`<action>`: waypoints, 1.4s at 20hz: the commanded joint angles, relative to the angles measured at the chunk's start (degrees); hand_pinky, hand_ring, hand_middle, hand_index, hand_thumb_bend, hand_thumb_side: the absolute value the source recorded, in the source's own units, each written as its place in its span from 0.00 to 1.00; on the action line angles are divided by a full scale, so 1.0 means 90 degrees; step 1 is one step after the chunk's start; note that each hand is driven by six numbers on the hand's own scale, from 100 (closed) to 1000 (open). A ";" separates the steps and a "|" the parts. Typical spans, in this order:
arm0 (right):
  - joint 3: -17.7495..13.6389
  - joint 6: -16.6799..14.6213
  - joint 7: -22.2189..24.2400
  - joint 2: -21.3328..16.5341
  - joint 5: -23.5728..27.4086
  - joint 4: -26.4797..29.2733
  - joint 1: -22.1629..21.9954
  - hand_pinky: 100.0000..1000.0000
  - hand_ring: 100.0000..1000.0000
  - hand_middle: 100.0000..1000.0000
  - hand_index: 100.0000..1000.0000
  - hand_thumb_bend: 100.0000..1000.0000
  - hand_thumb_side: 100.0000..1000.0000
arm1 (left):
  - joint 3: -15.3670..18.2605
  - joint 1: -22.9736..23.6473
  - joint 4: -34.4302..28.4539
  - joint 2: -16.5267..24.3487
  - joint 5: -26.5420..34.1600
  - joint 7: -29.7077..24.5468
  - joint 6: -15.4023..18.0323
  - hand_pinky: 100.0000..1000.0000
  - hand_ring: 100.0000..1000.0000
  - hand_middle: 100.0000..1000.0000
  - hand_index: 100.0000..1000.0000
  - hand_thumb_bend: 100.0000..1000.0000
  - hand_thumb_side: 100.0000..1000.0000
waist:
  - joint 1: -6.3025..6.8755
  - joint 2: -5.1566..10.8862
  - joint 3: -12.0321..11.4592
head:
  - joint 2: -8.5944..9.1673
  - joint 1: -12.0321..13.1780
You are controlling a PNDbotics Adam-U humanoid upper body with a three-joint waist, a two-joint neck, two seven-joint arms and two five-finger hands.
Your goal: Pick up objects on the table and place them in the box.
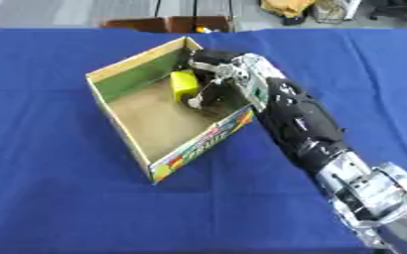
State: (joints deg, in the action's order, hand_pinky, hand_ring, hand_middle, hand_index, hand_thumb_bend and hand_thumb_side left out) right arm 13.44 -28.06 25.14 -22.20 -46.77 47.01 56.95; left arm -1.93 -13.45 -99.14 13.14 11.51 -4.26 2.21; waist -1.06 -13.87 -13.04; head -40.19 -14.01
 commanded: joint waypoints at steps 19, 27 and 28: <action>0.0081 -0.0030 0.0439 -0.0504 0.1894 0.1762 -0.0093 0.76 0.71 0.71 0.89 0.17 0.78 | 0.0033 -0.0049 -0.0110 0.0086 0.0012 0.0027 -0.0003 0.70 0.45 0.54 0.71 0.71 0.92 | -0.0050 0.0205 0.0200 | 0.0025 0.0216; -0.0220 0.0640 -0.0259 -0.1226 0.2825 0.3130 -0.0523 0.75 0.70 0.68 0.88 0.09 0.72 | 0.0068 -0.0031 -0.0112 0.0101 0.0003 0.0063 0.0006 0.70 0.45 0.54 0.71 0.71 0.92 | -0.0031 0.0238 0.0345 | 0.0018 0.0345; -0.0277 0.0720 -0.0318 -0.1315 0.2935 0.3249 -0.0605 0.76 0.69 0.68 0.87 0.07 0.71 | 0.0075 -0.0026 -0.0112 0.0103 0.0002 0.0071 0.0008 0.70 0.45 0.54 0.71 0.71 0.92 | -0.0025 0.0242 0.0367 | 0.0021 0.0359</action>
State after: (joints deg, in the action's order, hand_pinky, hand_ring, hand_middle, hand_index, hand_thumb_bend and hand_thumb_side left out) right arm 12.18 -22.50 23.05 -31.38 -21.96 73.76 50.71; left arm -1.84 -13.43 -99.14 13.15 11.51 -3.88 2.18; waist -1.46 -13.00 -9.72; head -40.20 -11.07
